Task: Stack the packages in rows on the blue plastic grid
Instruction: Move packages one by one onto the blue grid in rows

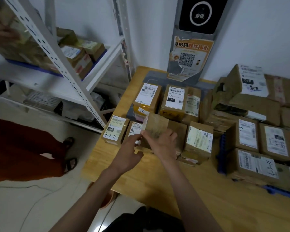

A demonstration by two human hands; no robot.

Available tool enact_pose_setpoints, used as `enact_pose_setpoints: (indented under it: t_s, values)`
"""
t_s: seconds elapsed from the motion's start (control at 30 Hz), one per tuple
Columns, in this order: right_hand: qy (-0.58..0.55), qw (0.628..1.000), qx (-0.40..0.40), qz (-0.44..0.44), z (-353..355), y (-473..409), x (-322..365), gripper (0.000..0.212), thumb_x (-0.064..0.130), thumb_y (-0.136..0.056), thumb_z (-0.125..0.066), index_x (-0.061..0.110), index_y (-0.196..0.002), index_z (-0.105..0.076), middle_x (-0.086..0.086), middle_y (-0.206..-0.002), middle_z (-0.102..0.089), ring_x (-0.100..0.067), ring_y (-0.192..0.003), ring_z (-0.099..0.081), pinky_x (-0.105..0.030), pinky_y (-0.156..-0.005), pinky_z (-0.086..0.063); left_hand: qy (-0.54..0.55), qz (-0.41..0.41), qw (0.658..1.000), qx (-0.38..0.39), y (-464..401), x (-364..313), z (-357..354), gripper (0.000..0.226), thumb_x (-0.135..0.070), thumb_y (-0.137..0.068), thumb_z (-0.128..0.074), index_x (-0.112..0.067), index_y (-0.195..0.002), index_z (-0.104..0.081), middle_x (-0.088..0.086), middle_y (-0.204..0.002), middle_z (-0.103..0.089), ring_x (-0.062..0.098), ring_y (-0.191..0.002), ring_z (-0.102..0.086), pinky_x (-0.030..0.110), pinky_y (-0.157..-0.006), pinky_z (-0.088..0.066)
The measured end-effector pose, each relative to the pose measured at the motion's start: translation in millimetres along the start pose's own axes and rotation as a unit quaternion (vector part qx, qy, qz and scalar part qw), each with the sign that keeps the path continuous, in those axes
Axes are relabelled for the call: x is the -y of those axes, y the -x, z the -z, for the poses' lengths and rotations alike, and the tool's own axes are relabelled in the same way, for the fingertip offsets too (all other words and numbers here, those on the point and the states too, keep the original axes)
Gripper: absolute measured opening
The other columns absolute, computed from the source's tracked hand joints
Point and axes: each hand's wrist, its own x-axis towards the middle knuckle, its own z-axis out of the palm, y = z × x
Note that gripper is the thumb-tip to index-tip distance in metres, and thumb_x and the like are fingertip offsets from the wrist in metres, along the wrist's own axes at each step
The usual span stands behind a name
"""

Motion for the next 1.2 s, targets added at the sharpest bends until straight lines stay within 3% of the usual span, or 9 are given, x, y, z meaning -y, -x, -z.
enact_pose_setpoints:
  t_s: [0.17,0.3,0.5,0.63,0.8,0.87,0.93,1.03,1.2]
  values:
    - [-0.038,0.999,-0.015,-0.007,9,15,7,0.101,0.076,-0.062,-0.069,0.012,-0.13,-0.031,-0.007,-0.133,-0.038,-0.028,-0.126,-0.042,-0.039,-0.09,-0.041,0.011,-0.039,0.999,-0.004,20,-6,5,0.057,0.0,-0.083,-0.063,-0.028,-0.131,-0.051,-0.005,-0.126,-0.048,0.01,-0.114,-0.053,0.029,-0.089,-0.049]
    - [-0.056,0.998,-0.033,-0.002,24,24,8,0.095,0.073,-0.061,-0.069,0.015,-0.127,-0.033,-0.003,-0.127,-0.046,-0.027,-0.119,-0.05,-0.037,-0.083,-0.042,0.029,-0.073,0.997,0.016,26,-13,12,0.054,0.001,-0.086,-0.062,-0.025,-0.132,-0.053,-0.006,-0.129,-0.049,0.006,-0.113,-0.054,0.006,-0.084,-0.043]
    - [-0.112,0.989,-0.091,-0.016,75,44,-1,0.103,0.076,-0.053,-0.063,0.018,-0.133,-0.035,0.003,-0.124,-0.05,-0.024,-0.116,-0.054,-0.048,-0.095,-0.046,0.047,-0.116,0.992,-0.006,15,-37,9,0.025,-0.004,-0.09,-0.061,-0.019,-0.11,-0.062,-0.006,-0.11,-0.062,0.005,-0.096,-0.06,0.02,-0.074,-0.052]
    - [-0.143,0.977,-0.154,-0.045,127,57,-27,0.108,0.073,-0.049,-0.067,0.017,-0.137,-0.035,0.001,-0.13,-0.05,-0.022,-0.117,-0.053,-0.051,-0.097,-0.048,0.027,-0.087,0.995,0.033,1,-50,-14,0.017,-0.016,-0.091,-0.063,-0.022,-0.106,-0.06,-0.007,-0.103,-0.06,0.004,-0.087,-0.06,0.012,-0.064,-0.047]
    - [-0.151,0.954,-0.242,-0.087,176,68,-76,0.103,0.063,-0.059,-0.073,0.012,-0.141,-0.037,-0.007,-0.135,-0.049,-0.028,-0.124,-0.049,-0.052,-0.099,-0.046,-0.042,-0.039,0.991,0.117,-25,-70,-58,0.044,-0.032,-0.087,-0.066,-0.016,-0.126,-0.054,-0.001,-0.118,-0.057,0.018,-0.106,-0.058,0.029,-0.082,-0.046]
    - [-0.14,0.948,-0.268,-0.104,183,68,-96,0.103,0.059,-0.064,-0.075,0.011,-0.144,-0.031,-0.01,-0.139,-0.043,-0.031,-0.129,-0.042,-0.054,-0.102,-0.042,-0.066,-0.029,0.987,0.142,-36,-77,-76,0.043,-0.036,-0.086,-0.066,-0.012,-0.12,-0.055,0.0,-0.112,-0.057,0.021,-0.11,-0.055,0.03,-0.08,-0.043]
    - [-0.134,0.945,-0.272,-0.123,184,66,-111,0.104,0.057,-0.066,-0.076,0.012,-0.146,-0.026,-0.012,-0.142,-0.037,-0.034,-0.132,-0.036,-0.056,-0.105,-0.039,-0.044,-0.013,0.985,0.168,-46,-81,-92,0.04,-0.037,-0.085,-0.068,-0.014,-0.116,-0.057,-0.008,-0.11,-0.057,0.017,-0.111,-0.055,0.03,-0.083,-0.046]
    - [-0.115,0.946,-0.262,-0.151,179,55,-125,0.109,0.057,-0.068,-0.075,0.013,-0.15,-0.02,-0.014,-0.146,-0.031,-0.036,-0.135,-0.03,-0.057,-0.107,-0.036,-0.036,0.026,0.98,0.192,-60,-85,-109,0.058,-0.045,-0.079,-0.07,-0.022,-0.13,-0.057,-0.001,-0.128,-0.06,0.02,-0.118,-0.056,0.04,-0.098,-0.049]
    - [-0.083,0.95,-0.247,-0.173,170,35,-133,0.106,0.056,-0.07,-0.075,0.012,-0.149,-0.019,-0.017,-0.145,-0.031,-0.037,-0.135,-0.029,-0.053,-0.109,-0.032,-0.037,0.075,0.977,0.199,-78,-87,-125,0.072,-0.054,-0.065,-0.077,-0.027,-0.13,-0.059,0.002,-0.131,-0.059,0.021,-0.117,-0.057,0.04,-0.099,-0.05]
